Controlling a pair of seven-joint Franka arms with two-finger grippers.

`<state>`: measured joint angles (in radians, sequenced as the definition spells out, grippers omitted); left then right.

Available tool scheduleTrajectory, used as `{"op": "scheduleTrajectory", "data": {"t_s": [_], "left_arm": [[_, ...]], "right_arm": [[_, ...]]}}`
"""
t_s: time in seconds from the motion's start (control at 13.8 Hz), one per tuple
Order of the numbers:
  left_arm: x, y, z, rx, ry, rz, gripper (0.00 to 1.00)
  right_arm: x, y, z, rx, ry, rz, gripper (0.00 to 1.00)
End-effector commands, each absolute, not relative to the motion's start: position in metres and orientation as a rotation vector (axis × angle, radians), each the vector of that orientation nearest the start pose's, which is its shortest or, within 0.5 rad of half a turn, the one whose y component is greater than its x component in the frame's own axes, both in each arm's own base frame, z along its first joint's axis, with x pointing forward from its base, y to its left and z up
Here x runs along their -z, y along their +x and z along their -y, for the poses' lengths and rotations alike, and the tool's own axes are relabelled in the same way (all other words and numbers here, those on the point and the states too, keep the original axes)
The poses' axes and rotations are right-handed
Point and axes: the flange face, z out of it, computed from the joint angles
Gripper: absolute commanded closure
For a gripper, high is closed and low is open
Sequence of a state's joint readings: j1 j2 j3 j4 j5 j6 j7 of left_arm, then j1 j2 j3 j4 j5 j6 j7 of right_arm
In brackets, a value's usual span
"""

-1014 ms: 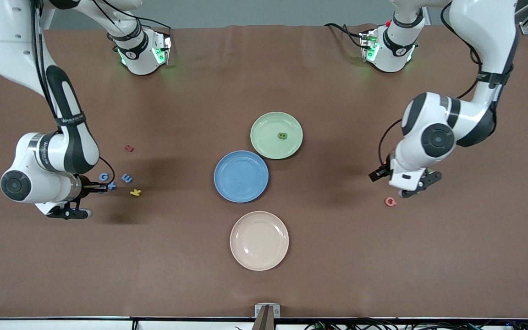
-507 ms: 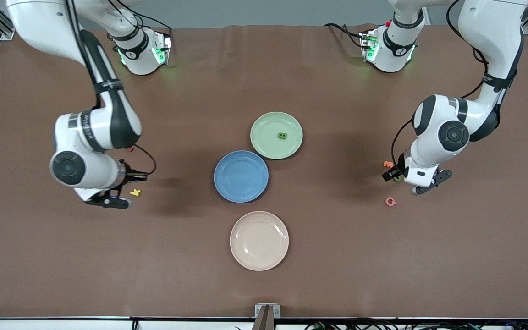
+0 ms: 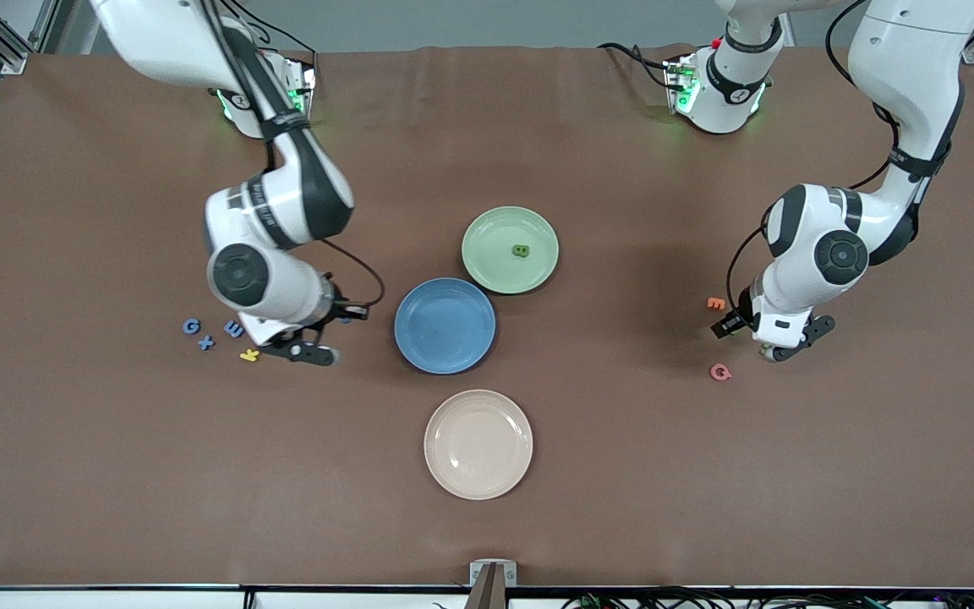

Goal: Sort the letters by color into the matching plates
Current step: 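Grasp the blue 6 with the right gripper while the left gripper returns, then place the blue 6 on the blue plate while the left gripper grasps green p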

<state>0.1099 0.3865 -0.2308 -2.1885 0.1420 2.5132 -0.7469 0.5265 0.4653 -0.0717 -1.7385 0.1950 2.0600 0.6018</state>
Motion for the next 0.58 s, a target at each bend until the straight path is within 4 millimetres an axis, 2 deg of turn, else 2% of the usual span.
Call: {"op": "scheduleTrajectory", "data": {"t_s": [0.0,0.22,0.51], "left_arm": [[-0.195,0.552,0.052,-0.019,-3.02,0.768,0.36],[-0.184,0.553,0.042,-0.012,-3.022,0.771,0.37],[-0.184,0.552,0.048,-0.01,-3.022,0.776,0.38]], "right_arm": [[-0.268,0.567,-0.344,-0.237,-3.046,-0.471,0.82],[-0.242,0.559,-0.381,-0.226,-3.05,-0.516,0.82],[-0.213,0.543,-0.415,-0.177,-3.047,-0.522,0.82]]}}
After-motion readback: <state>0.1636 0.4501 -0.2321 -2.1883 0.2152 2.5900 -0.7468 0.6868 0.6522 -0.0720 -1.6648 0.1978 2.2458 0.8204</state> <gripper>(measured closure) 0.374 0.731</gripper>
